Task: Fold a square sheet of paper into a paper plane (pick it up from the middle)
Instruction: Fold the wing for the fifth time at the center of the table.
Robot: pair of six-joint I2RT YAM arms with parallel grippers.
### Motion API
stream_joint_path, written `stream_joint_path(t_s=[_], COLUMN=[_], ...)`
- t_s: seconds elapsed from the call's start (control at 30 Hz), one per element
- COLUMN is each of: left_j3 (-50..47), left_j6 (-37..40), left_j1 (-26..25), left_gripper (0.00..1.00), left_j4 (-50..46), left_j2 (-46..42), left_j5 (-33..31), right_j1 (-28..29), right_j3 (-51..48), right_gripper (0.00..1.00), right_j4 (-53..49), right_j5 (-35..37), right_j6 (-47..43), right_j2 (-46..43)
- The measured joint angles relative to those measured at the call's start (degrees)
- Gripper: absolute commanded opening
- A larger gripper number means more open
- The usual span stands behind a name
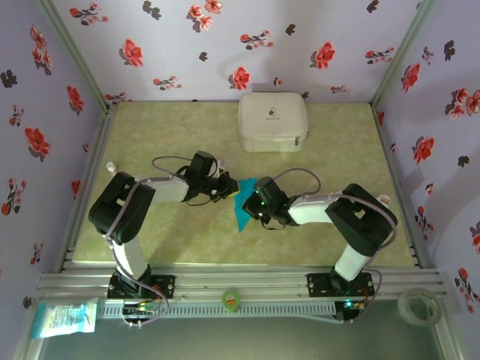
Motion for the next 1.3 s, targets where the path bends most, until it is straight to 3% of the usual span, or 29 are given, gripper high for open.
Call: stream_joint_path(t_s=[0.2, 0.47, 0.67, 0.9, 1.3], left_j3=[0.4, -1.8, -4.1, -4.9, -5.1], left_j6=[-1.3, -2.2, -2.0, -0.9, -0.7], left_j1=[-0.5, -0.5, -0.3, 0.0, 0.1], left_gripper=[0.02, 0.0, 0.0, 0.0, 0.0], left_j4=[1.5, 7.0, 11.9, 13.4, 13.3], left_j2=[4.8, 6.1, 6.1, 6.1, 6.1], left_j5=[0.2, 1.0, 1.7, 3.3, 4.7], right_j1=[0.0, -1.1, -7.4, -12.0, -12.2], right_j3=[-0.9, -1.3, -1.4, -1.4, -1.3], right_gripper=[0.1, 0.23, 0.33, 0.34, 0.33], right_j4=[1.7, 1.7, -4.9, -11.1, -7.4], right_j5=[0.0, -2.5, -2.4, -3.1, -8.4], right_j6=[0.3, -3.5, -7.5, -10.0, -9.9], right_j2=[0.0, -2.4, -11.1, -11.9, -5.2])
